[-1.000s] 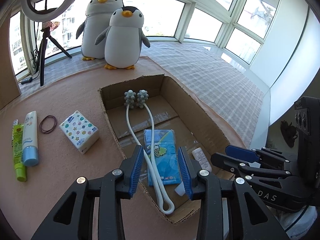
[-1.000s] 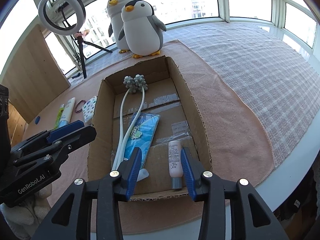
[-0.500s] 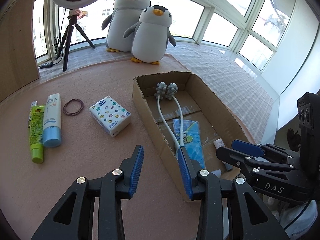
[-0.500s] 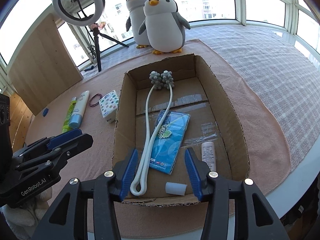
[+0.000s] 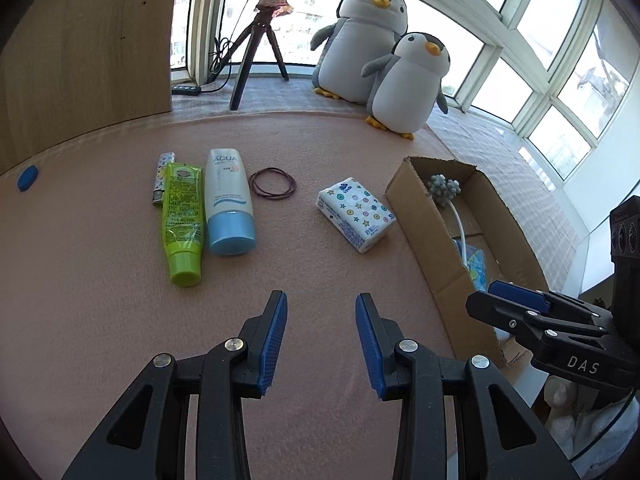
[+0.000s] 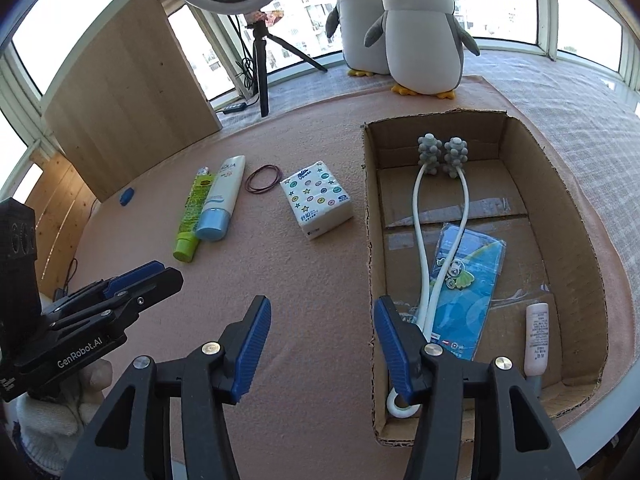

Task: Organize objects
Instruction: 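Move the left tool to the white AQUA sunscreen bottle and close on it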

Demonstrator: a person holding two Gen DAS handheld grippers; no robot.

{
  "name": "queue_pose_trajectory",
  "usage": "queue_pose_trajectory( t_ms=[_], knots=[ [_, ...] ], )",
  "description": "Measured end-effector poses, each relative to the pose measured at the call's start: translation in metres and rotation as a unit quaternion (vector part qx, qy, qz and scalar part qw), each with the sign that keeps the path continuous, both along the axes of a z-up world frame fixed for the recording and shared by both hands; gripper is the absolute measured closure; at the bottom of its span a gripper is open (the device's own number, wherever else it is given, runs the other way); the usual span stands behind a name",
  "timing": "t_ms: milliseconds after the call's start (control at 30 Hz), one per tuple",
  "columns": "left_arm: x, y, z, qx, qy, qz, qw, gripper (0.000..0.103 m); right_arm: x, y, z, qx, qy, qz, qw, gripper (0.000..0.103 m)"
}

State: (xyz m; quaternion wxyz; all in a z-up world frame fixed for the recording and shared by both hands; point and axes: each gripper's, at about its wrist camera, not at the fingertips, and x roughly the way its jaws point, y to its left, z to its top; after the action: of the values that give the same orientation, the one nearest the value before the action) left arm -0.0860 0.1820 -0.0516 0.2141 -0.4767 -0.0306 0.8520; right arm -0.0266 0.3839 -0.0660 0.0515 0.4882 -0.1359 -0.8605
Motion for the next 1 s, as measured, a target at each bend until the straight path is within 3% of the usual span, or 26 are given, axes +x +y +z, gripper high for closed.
queue_pose_trajectory(
  t_ms=[333,700,1000],
  knots=[
    [-0.07,-0.034,-0.01,0.018,-0.037,0.042,0.9983,0.065,-0.002,-0.017,-0.001,0.001,-0.012,0.0,1.0,0.053],
    [-0.139,-0.008,-0.045,-0.009,-0.06,0.056,0.9966,0.064,0.015,-0.004,-0.005,-0.007,-0.023,-0.011,1.0,0.053],
    [-0.163,-0.009,-0.054,-0.041,-0.056,0.07,0.9952,0.064,0.02,-0.01,-0.006,-0.002,-0.023,-0.005,1.0,0.053]
  ],
)
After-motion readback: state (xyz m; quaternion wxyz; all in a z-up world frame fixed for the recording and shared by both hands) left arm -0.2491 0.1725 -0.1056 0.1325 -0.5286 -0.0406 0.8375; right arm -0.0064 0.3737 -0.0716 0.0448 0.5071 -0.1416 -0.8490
